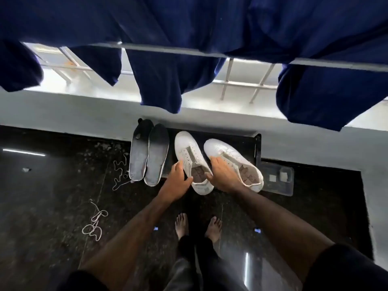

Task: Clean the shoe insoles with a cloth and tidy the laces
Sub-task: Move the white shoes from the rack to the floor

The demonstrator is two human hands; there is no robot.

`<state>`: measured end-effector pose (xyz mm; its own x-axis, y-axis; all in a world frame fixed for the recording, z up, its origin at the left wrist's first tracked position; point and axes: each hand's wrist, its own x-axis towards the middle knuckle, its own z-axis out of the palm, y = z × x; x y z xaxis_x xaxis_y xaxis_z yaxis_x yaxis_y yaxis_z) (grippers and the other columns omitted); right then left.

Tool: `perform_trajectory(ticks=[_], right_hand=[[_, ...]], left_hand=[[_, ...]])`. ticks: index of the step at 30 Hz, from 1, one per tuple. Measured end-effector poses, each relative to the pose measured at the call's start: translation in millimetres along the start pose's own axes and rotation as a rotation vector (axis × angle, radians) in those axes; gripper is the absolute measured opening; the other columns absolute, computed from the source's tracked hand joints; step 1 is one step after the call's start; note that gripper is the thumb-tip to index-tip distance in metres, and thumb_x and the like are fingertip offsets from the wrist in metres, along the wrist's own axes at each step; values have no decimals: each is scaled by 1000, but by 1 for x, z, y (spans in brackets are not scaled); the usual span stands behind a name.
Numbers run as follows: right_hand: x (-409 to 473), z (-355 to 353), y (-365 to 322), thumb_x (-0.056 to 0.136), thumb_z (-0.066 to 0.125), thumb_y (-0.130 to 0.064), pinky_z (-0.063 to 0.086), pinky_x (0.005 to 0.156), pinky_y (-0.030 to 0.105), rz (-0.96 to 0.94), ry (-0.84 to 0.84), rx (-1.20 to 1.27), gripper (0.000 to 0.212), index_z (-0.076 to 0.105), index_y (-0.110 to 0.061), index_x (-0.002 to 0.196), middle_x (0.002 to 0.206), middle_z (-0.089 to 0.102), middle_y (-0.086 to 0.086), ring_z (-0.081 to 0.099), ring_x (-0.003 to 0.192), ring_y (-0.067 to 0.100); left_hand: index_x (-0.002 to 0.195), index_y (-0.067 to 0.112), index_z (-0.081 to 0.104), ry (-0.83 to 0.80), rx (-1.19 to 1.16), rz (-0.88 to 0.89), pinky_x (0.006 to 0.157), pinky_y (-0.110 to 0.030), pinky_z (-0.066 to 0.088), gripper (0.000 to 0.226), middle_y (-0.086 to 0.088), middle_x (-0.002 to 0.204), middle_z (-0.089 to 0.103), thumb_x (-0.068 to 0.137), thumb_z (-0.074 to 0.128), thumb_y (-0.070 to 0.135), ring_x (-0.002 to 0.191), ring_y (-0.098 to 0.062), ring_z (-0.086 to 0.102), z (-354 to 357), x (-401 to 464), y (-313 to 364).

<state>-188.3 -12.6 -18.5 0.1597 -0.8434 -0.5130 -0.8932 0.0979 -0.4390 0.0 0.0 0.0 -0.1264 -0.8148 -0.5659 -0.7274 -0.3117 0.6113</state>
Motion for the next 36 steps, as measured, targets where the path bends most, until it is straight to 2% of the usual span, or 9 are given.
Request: perform_trajectory(ticks=[4,9,14,17,22,27,31,34,36], right_hand=[[21,24,1,99,55,-30,46,104,51,29,-46,45,49,39,-11,141,138,51,13,51,128,33],[30,45,3,103,42,-24,49,97,51,29,21,64,28,44,-16,129,125,58,10,56,116,32],[30,44,1,102,44,-26,57,80,48,73,81,148,8,51,-26,106,101,67,-4,65,92,23],[12,44,-8,104,43,-26,57,81,46,106,108,268,18,55,-21,116,105,71,1,66,94,25],[-27,51,-17,99,48,-9,53,91,35,50,179,499,34,57,-15,132,119,71,4,66,106,18],[-40,56,-11,97,56,-13,52,102,39,50,141,587,43,54,-17,139,128,69,0,64,116,14],[-47,48,-2,98,60,-18,55,95,43,0,151,494,30,62,-15,128,116,70,2,65,106,13],[-48,24,21,94,61,-8,53,95,39,-38,462,115,33,63,-12,126,116,66,6,57,107,18],[-37,-4,43,87,61,-1,49,94,38,63,634,-80,45,61,-11,131,120,62,9,54,109,24]], left_hand=[[159,8,10,-5,-111,-82,119,-36,21,81,-17,162,18,96,60,20,150,-28,25,19,20,-13],[159,5,2,-25,-152,-118,121,-36,18,86,-19,163,14,97,60,17,151,-29,22,34,36,-26],[158,9,13,-9,-255,-176,117,-35,25,83,-18,158,27,93,63,16,146,-28,29,36,46,-29],[157,12,19,34,-361,-211,115,-33,30,84,-14,155,34,87,66,17,143,-27,35,34,46,-31],[158,21,12,46,-526,-191,119,-44,34,92,-9,161,29,82,63,24,145,-19,35,34,38,-48],[159,20,15,12,-615,-159,119,-43,35,82,-5,163,27,85,51,20,146,-20,33,28,27,-38],[158,14,22,50,-643,-162,114,-33,37,66,-7,160,33,97,40,-3,145,-22,36,25,29,-33],[158,13,23,57,-657,-138,110,-30,40,64,-7,159,35,98,42,-1,143,-22,39,24,33,-37],[158,13,22,49,-657,-127,102,-22,41,65,-7,159,34,98,41,-3,143,-21,38,22,35,-38]])
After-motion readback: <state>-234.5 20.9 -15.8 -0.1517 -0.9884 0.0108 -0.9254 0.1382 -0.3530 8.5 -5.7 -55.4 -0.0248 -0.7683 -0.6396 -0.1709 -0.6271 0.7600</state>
